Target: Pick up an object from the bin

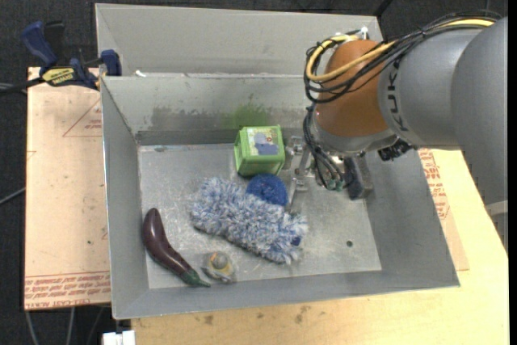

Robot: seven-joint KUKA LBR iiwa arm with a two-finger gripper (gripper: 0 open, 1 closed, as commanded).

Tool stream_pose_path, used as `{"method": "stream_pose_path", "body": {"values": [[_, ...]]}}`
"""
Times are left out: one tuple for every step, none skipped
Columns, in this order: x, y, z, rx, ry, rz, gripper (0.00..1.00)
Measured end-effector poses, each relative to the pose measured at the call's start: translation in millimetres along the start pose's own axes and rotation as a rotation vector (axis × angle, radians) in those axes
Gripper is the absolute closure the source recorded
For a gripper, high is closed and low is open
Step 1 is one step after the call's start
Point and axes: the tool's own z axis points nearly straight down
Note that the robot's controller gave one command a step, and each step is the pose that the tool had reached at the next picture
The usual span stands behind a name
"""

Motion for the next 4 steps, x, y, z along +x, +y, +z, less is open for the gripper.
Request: {"method": "stream_pose_path", "body": {"values": [[6.8,10,11,0.0,0.004,-0.261,0.0],[-6.3,33,16,0.001,-0.001,-0.448,0.0],[20.5,89,-17,0.001,0.003,-0.303,0.0],[25.1,117,-33,-0.005,-0.003,-0.377,0.0]]}}
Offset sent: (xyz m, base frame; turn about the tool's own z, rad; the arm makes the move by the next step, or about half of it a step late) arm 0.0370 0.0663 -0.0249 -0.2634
